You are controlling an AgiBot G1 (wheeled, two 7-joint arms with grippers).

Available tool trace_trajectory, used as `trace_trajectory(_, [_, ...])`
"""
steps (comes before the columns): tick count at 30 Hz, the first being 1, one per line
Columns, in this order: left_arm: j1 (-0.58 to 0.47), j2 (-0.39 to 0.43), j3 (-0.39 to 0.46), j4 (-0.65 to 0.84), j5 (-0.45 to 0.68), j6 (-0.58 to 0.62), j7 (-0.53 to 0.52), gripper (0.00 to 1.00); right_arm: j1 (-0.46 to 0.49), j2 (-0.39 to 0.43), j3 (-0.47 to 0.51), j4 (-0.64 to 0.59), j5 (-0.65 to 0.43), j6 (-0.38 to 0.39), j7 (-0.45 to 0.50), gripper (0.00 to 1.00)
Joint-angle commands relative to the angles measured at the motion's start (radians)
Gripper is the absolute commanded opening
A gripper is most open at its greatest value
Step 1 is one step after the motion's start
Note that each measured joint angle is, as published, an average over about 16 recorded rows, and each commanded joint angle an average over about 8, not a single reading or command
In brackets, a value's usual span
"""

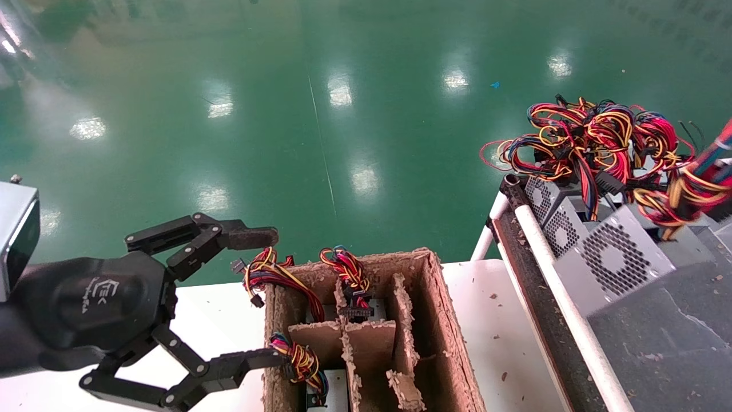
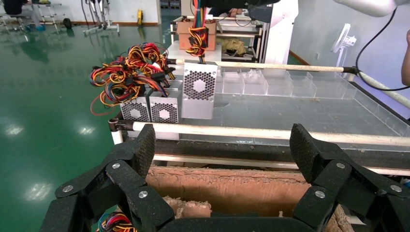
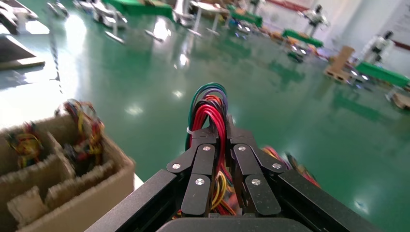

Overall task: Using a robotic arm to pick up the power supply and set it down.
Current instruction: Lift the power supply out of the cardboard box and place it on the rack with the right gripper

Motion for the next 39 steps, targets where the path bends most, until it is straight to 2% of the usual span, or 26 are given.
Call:
trace_trajectory(1, [0.0, 0.0, 0.0, 0.0, 0.0, 0.0, 0.0, 1.0, -0.02, 0.022, 0.011, -0.015, 0.007, -0.002, -0.014, 0.0])
trace_trajectory(11, [0.0, 0.0, 0.0, 0.0, 0.0, 0.0, 0.0, 1.0, -0.151, 0.081, 0.041, -0.081, 0.058, -0.02, -0.063, 0.0])
trace_trajectory(20, [0.0, 0.0, 0.0, 0.0, 0.0, 0.0, 0.0, 1.0, -0.242, 0.066, 0.037, -0.09, 0.079, 0.0, -0.085, 0.0])
trace_trajectory(27, [0.0, 0.0, 0.0, 0.0, 0.0, 0.0, 0.0, 1.0, -0.24, 0.032, 0.028, -0.058, 0.075, 0.044, -0.082, 0.0])
trace_trajectory(39, [0.0, 0.0, 0.0, 0.0, 0.0, 0.0, 0.0, 1.0, -0.161, -0.036, -0.015, 0.019, 0.002, 0.16, -0.083, 0.0])
